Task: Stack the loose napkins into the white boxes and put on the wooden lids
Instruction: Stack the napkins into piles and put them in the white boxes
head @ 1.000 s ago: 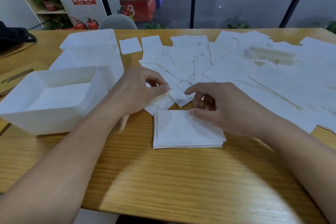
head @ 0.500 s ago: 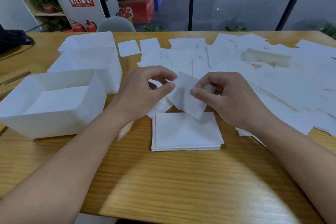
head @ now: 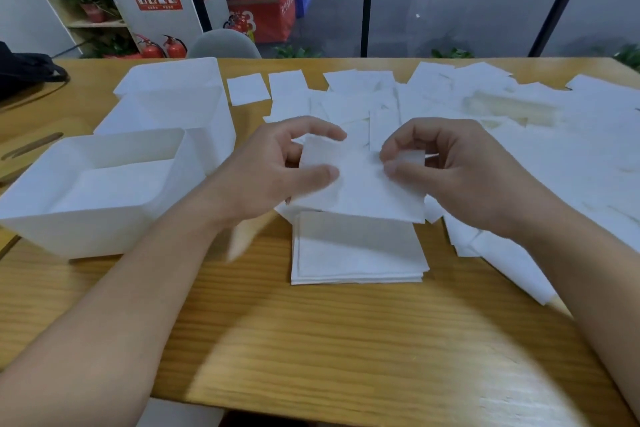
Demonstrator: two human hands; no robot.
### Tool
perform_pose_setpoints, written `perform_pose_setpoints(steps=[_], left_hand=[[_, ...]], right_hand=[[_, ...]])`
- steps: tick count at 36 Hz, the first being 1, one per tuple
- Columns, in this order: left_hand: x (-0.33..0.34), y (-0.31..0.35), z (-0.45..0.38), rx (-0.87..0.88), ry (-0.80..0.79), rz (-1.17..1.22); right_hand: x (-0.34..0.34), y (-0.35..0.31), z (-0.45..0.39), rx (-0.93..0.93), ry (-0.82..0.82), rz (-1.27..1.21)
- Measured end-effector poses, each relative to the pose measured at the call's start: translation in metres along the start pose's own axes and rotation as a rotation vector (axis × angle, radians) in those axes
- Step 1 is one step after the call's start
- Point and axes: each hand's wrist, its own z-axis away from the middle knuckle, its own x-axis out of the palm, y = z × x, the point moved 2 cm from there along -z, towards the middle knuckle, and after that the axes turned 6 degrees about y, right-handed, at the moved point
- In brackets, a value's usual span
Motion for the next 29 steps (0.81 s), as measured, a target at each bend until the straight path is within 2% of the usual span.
perform_pose_setpoints(steps=[4, 9, 16, 19, 22, 24, 27, 29], left_hand=[[-0.003, 0.003, 0.005, -0.119, -0.222, -0.118], [-0.001, 0.005, 0.010, -0.204, -0.387, -0.264], [0.001, 0.003, 0.009, -0.225, -0.402, -0.424], [-0.003, 0.001, 0.005, -0.185, -0.287, -0.446], [-0.013, -0.004, -0.002, -0.116, -0.024, -0.392], [-0.017, -0.009, -0.006, -0.053, 0.120, -0.439], [-0.016, -0.018, -0.008, -0.013, 0.235, -0.546], [-0.014, -0.022, -0.009, 0.019, 0.255, -0.595]], right_hand=[[0.007, 0.007, 0.001, 0.159, -0.188, 0.082], [0.017, 0.009, 0.004, 0.163, -0.289, 0.120], [0.021, 0.014, 0.006, 0.099, -0.270, 0.240], [0.019, 0.014, 0.006, 0.062, -0.260, 0.291], [0.017, 0.013, 0.006, 0.025, -0.229, 0.294], [0.017, 0.012, 0.006, 0.002, -0.209, 0.275], [0.022, 0.012, 0.006, -0.033, -0.199, 0.253], [0.027, 0.013, 0.007, -0.050, -0.211, 0.262]])
